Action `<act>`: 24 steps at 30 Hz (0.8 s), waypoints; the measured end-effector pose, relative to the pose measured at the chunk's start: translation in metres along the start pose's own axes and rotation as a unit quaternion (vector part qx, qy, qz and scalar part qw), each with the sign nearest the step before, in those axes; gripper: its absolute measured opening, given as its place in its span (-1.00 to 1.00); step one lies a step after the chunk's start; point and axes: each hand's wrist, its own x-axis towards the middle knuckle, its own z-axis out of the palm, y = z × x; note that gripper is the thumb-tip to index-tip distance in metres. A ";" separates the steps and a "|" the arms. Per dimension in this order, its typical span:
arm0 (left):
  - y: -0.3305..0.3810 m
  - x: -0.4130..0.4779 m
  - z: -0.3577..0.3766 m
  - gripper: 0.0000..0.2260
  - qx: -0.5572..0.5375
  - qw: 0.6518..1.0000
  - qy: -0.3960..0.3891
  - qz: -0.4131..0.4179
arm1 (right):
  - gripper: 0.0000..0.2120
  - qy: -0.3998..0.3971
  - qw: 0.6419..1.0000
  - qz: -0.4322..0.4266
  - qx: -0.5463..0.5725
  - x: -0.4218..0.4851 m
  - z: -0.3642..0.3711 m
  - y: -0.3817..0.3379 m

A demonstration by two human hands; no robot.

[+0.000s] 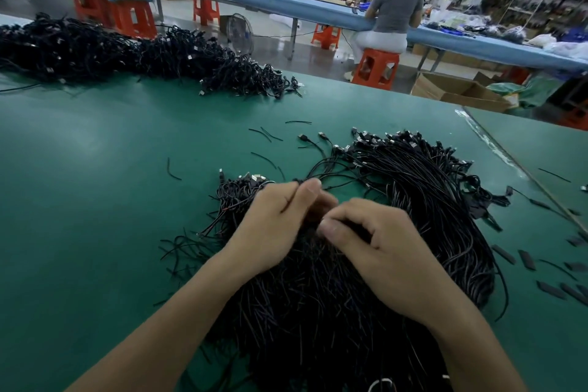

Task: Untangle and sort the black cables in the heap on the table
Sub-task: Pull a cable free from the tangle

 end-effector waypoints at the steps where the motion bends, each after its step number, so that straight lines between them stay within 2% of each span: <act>1: 0.003 -0.003 0.000 -0.56 0.003 0.998 -0.049 -0.034 | -0.87 0.027 1.000 -0.008 0.010 0.003 -0.002 0.000; 3: 0.008 -0.009 -0.002 -0.45 -0.024 0.982 -0.148 -0.111 | -0.88 0.071 0.996 -0.017 0.042 0.007 -0.006 0.002; 5: 0.012 -0.014 -0.005 -0.42 -0.065 0.965 -0.205 -0.149 | -0.93 0.098 0.992 -0.014 0.082 0.011 -0.005 0.005; 9: 0.017 -0.015 -0.012 -0.54 -0.315 0.900 -0.257 -0.157 | -0.77 0.122 0.984 0.043 0.122 0.012 0.005 0.010; 12: 0.021 -0.010 -0.014 -0.61 -0.454 0.853 -0.221 -0.129 | -0.79 0.083 0.988 0.075 0.106 0.009 0.012 0.009; 14: 0.023 -0.005 -0.013 -0.61 -0.515 0.839 -0.135 -0.111 | -0.77 0.021 0.996 0.069 0.058 0.005 0.016 0.007; 15: 0.022 -0.002 -0.012 -0.59 -0.522 0.844 -0.079 -0.095 | -0.78 -0.014 0.997 0.065 0.036 0.003 0.018 0.005; 17: 0.016 0.003 -0.009 -0.59 -0.466 0.883 0.013 -0.046 | -0.77 -0.075 0.996 0.055 0.008 -0.002 0.021 0.000; 20: 0.003 0.004 -0.004 -0.61 -0.255 0.964 0.071 0.021 | -0.78 -0.109 0.993 0.036 -0.019 -0.006 0.017 -0.003; 22: -0.003 0.000 -0.003 -0.62 -0.111 0.991 0.065 0.029 | -0.75 -0.109 0.992 0.015 -0.053 -0.007 0.011 -0.004; 24: -0.002 -0.003 -0.002 -0.59 0.005 1.000 0.001 0.012 | -0.80 -0.085 0.993 0.007 -0.087 -0.005 0.004 -0.002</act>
